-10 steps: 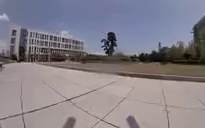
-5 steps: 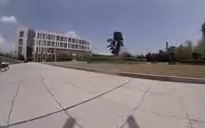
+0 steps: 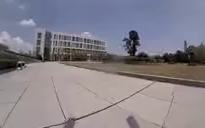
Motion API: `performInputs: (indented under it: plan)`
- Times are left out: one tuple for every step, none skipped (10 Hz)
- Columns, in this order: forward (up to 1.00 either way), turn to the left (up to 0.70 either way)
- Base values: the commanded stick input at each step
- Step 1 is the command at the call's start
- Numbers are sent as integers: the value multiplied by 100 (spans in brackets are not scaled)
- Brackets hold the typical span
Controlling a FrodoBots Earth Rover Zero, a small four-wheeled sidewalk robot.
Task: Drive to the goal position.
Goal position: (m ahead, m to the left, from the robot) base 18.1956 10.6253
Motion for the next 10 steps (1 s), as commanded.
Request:
performInputs:
  plan:
    - [70,27]
    - [70,27]
    - [70,27]
    - [70,27]
    - [70,27]
    - [70,27]
    - [70,27]
    - [70,27]
    - [70,27]
    - [70,21]
